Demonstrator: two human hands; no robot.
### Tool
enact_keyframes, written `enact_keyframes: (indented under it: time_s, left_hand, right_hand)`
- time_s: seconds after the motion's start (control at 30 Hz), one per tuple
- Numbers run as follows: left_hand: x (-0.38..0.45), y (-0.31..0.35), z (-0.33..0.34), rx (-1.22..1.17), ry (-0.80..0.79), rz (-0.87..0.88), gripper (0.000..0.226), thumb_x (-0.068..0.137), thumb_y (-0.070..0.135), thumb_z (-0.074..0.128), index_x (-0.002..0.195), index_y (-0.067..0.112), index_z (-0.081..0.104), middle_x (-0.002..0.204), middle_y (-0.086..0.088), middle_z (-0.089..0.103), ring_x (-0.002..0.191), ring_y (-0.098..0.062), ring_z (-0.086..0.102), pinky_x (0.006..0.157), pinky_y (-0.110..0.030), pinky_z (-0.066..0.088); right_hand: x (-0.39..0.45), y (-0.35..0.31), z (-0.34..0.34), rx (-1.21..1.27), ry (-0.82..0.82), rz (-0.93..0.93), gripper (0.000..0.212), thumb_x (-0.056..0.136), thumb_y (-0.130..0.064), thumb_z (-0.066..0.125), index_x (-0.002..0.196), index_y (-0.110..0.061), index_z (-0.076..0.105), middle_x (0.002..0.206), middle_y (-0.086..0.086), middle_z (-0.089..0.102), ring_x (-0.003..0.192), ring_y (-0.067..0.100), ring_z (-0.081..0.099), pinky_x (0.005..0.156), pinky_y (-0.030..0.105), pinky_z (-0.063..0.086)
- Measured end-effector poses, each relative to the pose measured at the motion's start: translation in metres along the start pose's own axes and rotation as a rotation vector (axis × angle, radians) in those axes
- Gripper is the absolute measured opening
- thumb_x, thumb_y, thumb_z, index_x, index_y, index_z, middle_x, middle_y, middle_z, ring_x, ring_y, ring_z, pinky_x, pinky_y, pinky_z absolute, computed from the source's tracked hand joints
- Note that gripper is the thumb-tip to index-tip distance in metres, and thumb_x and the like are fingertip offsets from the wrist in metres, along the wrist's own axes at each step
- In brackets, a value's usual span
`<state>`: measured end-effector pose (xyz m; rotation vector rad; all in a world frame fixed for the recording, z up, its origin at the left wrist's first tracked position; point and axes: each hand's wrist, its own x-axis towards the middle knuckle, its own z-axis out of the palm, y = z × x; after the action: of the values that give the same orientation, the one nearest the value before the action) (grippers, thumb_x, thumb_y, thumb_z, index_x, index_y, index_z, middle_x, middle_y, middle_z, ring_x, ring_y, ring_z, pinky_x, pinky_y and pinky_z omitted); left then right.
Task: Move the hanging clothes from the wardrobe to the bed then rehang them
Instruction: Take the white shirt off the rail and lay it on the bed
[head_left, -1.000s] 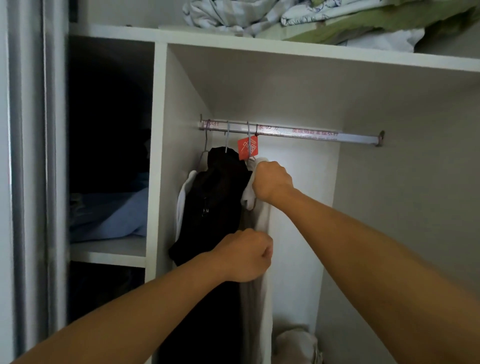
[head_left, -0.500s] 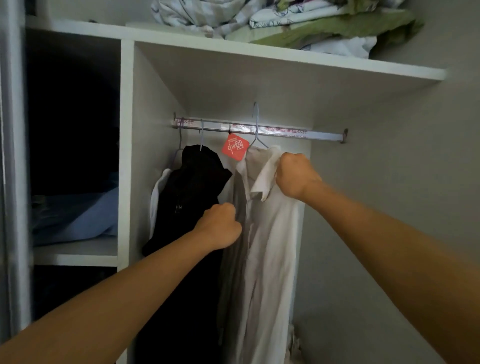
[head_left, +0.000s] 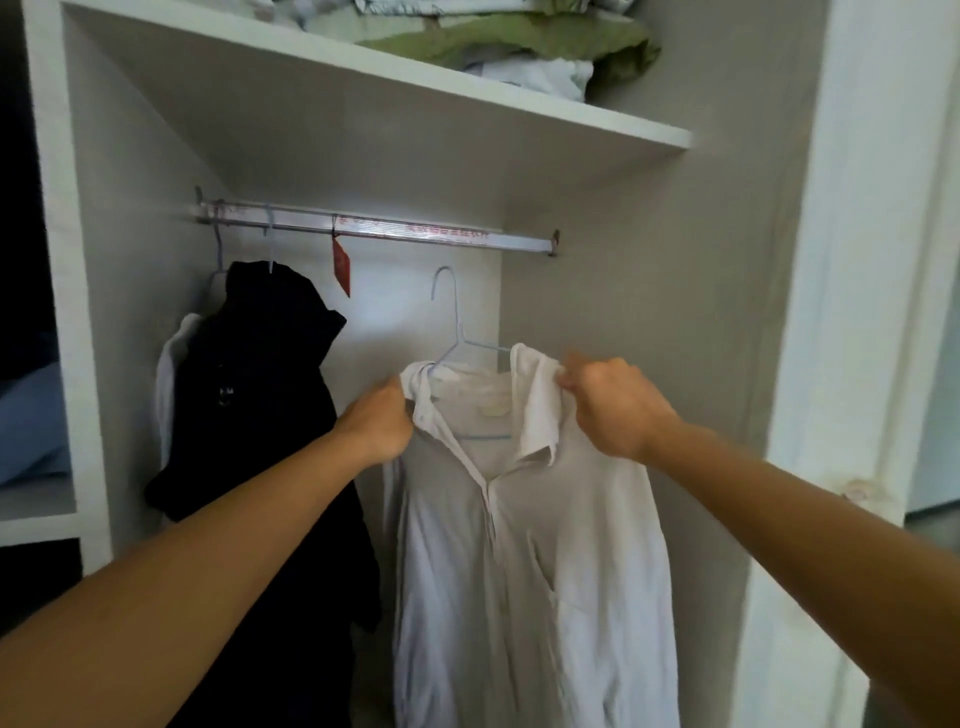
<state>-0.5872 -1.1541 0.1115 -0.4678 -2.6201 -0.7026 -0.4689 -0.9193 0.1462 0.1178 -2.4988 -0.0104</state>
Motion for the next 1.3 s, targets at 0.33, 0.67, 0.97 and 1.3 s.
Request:
enact_keyframes:
  time_s: [0.33, 0.67, 0.97, 1.3]
  left_hand:
    - [-0.026, 0.028, 0.039, -0.241, -0.103, 0.146, 0.037, 0.1, 0.02, 0.047, 0.135, 0.008, 0.047, 0.137, -0.017, 0.054, 0.125, -0.034, 0.051, 0.094, -0.032, 0.04]
    - [-0.087, 0.149, 0.055, -0.44, -0.234, 0.623, 0.028, 0.094, 0.023, 0.049, 0.111, 0.011, 0.068, 0.117, -0.004, 0.069, 0.112, -0.019, 0.061, 0.092, -0.04, 0.049]
    - [-0.196, 0.294, 0.068, -0.723, -0.425, 0.863, 0.023, 0.098, 0.017, 0.052, 0.095, 0.032, 0.069, 0.095, 0.012, 0.07, 0.088, -0.006, 0.063, 0.079, -0.027, 0.048]
    - [-0.38, 0.47, 0.082, -0.771, -0.661, 1.109, 0.017, 0.099, 0.022, 0.053, 0.097, 0.017, 0.07, 0.093, -0.002, 0.069, 0.088, -0.016, 0.064, 0.086, -0.041, 0.053]
  right_hand:
    - [-0.127, 0.04, -0.048, 0.042, 0.135, 0.139, 0.019, 0.103, -0.018, 0.041, 0.084, -0.016, 0.042, 0.069, 0.004, 0.057, 0.065, 0.036, 0.056, 0.058, 0.037, 0.04]
    - [-0.276, 0.069, -0.147, -0.031, 0.046, 0.517, 0.033, 0.103, -0.025, 0.041, 0.07, -0.02, 0.04, 0.065, 0.001, 0.054, 0.063, 0.021, 0.051, 0.063, 0.039, 0.04]
    - [-0.425, 0.079, -0.234, -0.116, 0.075, 0.762, 0.033, 0.101, -0.038, 0.044, 0.079, -0.017, 0.057, 0.071, -0.002, 0.061, 0.067, 0.015, 0.057, 0.062, 0.029, 0.044]
    - [-0.636, 0.087, -0.353, -0.297, 0.067, 1.066, 0.019, 0.101, -0.024, 0.049, 0.088, -0.019, 0.062, 0.077, -0.01, 0.061, 0.074, 0.012, 0.056, 0.064, 0.019, 0.039]
